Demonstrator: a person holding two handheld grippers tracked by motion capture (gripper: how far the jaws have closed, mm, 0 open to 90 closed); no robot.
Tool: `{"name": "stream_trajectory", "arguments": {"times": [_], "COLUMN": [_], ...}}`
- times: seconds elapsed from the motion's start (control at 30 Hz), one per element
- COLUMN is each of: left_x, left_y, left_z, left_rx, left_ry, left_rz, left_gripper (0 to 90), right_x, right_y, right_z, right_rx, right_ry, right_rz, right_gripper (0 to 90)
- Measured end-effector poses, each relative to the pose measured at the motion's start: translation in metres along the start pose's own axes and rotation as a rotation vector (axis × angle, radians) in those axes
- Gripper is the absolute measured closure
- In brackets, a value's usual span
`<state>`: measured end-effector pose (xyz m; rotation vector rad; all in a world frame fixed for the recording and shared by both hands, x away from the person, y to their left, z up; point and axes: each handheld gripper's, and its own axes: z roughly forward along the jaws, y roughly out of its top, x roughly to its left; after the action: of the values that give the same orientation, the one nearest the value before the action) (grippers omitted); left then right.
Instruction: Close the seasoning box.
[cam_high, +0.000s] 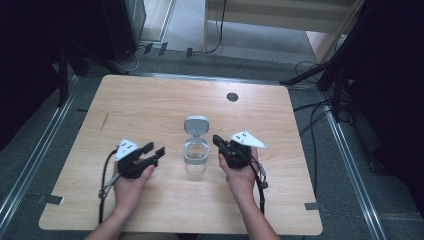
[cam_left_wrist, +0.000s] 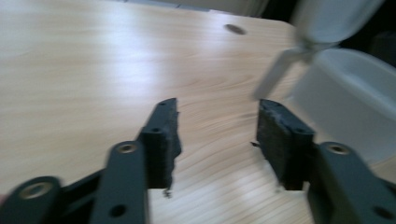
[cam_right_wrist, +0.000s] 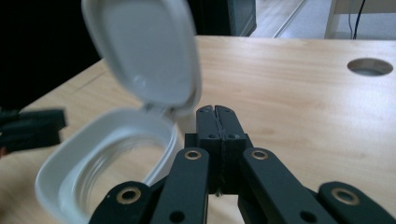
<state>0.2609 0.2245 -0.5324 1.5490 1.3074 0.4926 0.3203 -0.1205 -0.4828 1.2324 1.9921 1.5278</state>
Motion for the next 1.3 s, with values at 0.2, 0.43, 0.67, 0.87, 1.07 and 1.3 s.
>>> {"name": "stream_trajectory", "arguments": {"times": [0.2, 0.43, 0.67, 0.87, 1.07, 1.3], "left_x": [0.064, 0.079, 0.072, 0.073, 0.071, 0.073], "left_y": [-0.013, -0.022, -0.024, -0.023, -0.023, -0.023], "left_z": [-0.046, -0.062, -0.057, -0.056, -0.054, -0.055], "left_rx": [0.003, -0.023, -0.002, -0.001, 0.0, -0.007], "left_ry": [0.116, 0.116, 0.133, 0.142, 0.149, 0.143], "left_rz": [-0.02, -0.074, -0.021, -0.031, -0.02, -0.031], "left_gripper": [25.4, 25.7, 26.0, 26.6, 26.6, 26.4], "right_x": [-0.009, -0.012, 0.0, 0.003, 0.001, -0.031], "right_y": [0.031, 0.054, 0.06, 0.045, 0.037, 0.025], "right_z": [0.014, 0.029, 0.033, 0.016, -0.001, -0.028], "right_rx": [-0.013, -0.039, -0.023, 0.003, -0.014, -0.101], "right_ry": [-0.012, 0.028, 0.099, 0.131, 0.118, -0.015], "right_rz": [-0.005, -0.007, -0.064, -0.066, -0.074, -0.025], "right_gripper": [90.0, 90.0, 90.0, 90.0, 90.0, 24.1]}}
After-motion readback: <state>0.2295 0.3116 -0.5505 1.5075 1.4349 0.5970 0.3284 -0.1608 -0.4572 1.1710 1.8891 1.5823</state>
